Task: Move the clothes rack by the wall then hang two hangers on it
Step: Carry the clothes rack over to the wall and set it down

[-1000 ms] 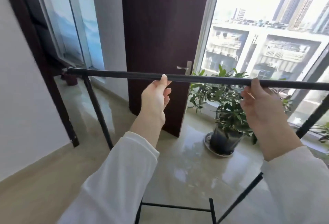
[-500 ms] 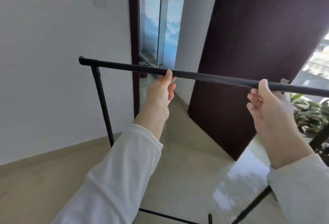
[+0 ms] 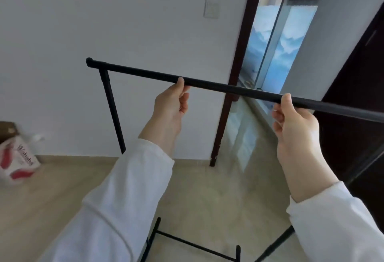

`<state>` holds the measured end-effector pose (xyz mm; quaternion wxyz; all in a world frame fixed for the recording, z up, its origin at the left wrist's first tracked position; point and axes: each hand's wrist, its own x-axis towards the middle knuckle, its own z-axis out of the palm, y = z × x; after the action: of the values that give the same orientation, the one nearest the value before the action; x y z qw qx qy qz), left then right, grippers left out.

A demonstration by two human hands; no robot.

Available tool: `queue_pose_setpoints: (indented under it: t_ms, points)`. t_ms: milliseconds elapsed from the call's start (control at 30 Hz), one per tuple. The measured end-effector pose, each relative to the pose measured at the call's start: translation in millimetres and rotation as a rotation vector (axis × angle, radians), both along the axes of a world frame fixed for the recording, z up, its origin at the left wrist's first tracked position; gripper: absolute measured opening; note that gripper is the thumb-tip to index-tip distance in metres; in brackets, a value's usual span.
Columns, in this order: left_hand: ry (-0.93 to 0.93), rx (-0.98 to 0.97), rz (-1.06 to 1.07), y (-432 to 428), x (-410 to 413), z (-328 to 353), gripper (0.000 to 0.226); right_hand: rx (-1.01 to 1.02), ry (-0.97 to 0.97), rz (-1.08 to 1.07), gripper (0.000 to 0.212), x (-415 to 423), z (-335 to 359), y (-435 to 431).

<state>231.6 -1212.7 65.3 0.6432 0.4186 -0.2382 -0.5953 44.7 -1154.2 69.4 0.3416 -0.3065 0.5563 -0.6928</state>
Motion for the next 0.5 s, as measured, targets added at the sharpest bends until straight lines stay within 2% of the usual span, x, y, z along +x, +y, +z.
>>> queue_pose_setpoints:
  t_ms: [300,500]
  points:
    - [0.0,-0.004,0.073,-66.6,85.0,-6.5,0.012,0.024,0.022,0.085,0.013,84.2,1.9,-78.9]
    - [-0.021,0.011,0.017,-141.7,153.3,-7.5,0.011,0.021,0.023,0.053,0.022,152.9,2.6,-149.0]
